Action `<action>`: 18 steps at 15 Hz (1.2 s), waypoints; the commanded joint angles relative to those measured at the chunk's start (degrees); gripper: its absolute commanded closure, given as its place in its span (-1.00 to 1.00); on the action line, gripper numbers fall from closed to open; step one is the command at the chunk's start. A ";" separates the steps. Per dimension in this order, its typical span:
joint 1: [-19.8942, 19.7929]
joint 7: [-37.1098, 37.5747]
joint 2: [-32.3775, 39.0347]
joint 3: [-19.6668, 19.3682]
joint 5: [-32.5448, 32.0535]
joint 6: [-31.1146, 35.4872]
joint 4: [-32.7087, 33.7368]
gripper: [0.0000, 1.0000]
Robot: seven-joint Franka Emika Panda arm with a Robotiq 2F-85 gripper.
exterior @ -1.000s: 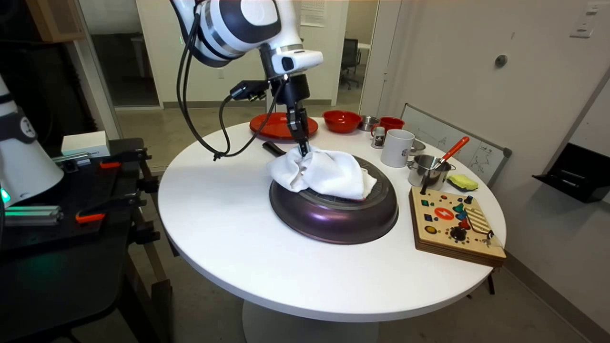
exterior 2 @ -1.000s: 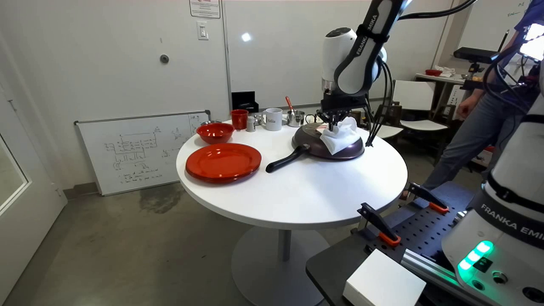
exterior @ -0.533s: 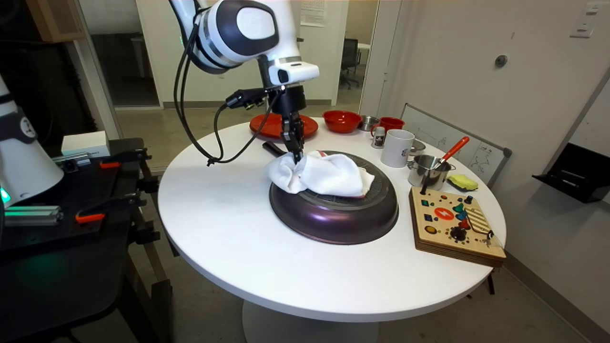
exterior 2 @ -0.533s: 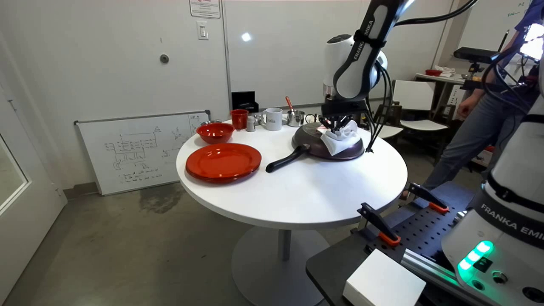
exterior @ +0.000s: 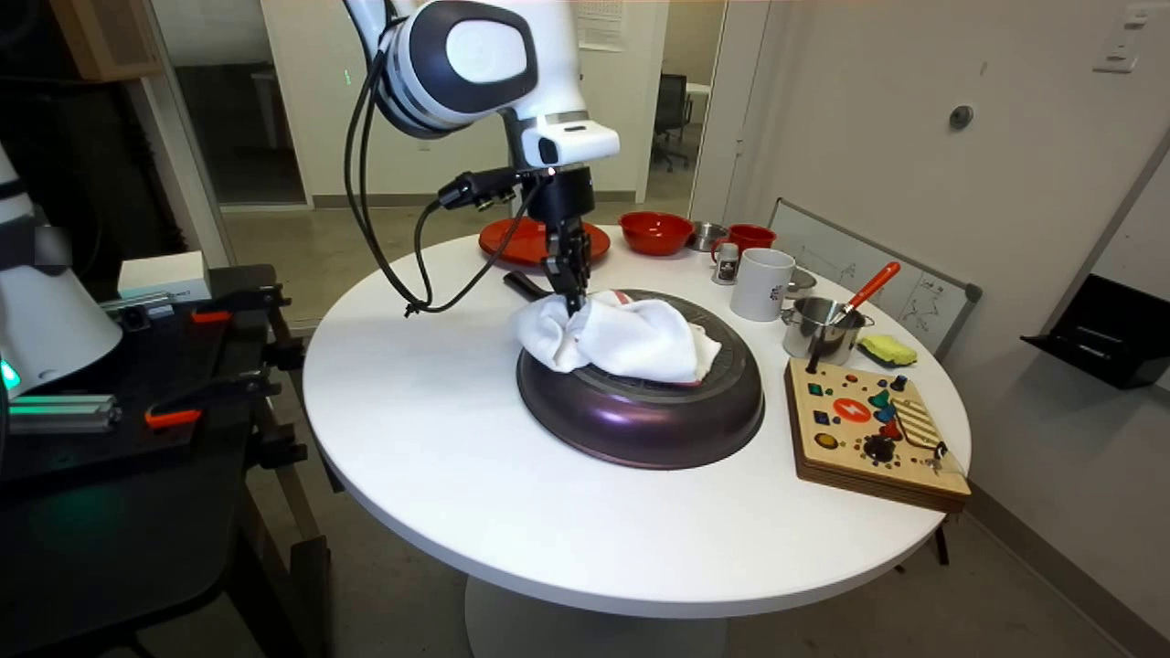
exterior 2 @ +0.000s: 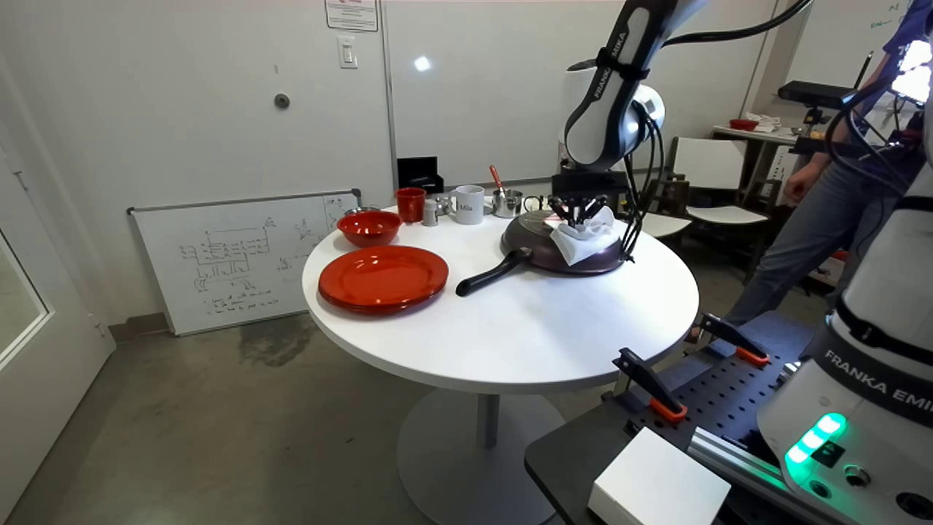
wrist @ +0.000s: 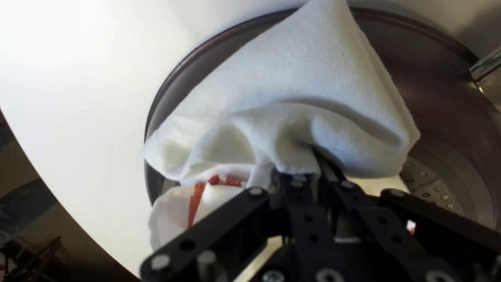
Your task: Pick up the cloth and put it on the pan
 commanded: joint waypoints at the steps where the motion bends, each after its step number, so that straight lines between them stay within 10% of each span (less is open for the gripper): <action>1: 0.71 -4.85 1.16 -0.65 4.14 -1.61 1.71 0.17; 9: -1.74 -15.69 -6.65 2.02 12.15 -7.35 7.65 -1.00; 18: -8.73 -39.45 -12.84 9.75 33.93 -32.26 15.67 -1.00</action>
